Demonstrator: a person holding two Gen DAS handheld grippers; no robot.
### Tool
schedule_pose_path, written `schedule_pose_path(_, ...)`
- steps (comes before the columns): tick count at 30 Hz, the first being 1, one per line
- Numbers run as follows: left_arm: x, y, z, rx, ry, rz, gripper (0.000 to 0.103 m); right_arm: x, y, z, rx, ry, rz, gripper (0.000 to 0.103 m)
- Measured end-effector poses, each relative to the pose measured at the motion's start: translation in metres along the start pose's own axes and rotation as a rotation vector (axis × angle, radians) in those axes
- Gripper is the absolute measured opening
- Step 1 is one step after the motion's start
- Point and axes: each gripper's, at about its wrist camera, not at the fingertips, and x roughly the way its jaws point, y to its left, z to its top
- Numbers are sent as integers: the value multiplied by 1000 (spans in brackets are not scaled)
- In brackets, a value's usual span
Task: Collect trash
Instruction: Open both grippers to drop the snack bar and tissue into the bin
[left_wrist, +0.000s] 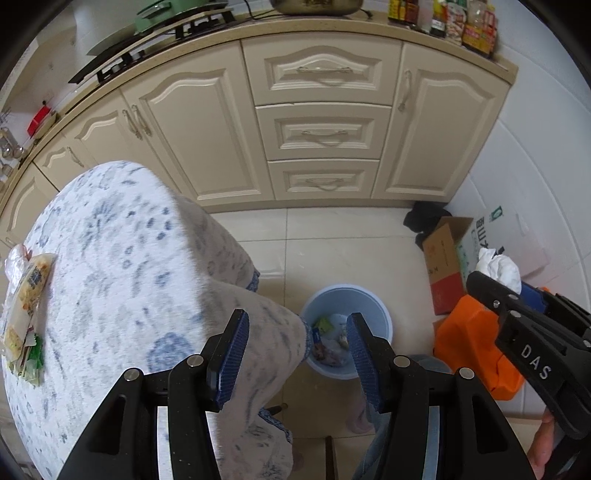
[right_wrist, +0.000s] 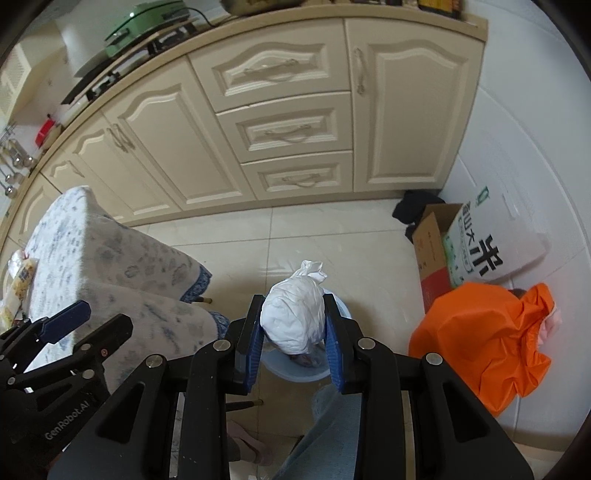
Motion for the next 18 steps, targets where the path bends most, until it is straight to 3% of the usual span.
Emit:
schedule_pose_path(2,-3,4,-2,-9,-1,0,51,-4,5,1,-8,-19,-4,33)
schedule_pose_path(6,-6,11,-3,-23,4,2,51,-10,12,1,-19,-37,-18,62)
schedule_pose_path(11,-11,15,-4,-33,1,3,51,-12,14,1,-14,-23,-14,67)
schedule_pose_path(18,-16,20,-5,-52,0,-2,51,-13,10,0,3,-8,-19,68)
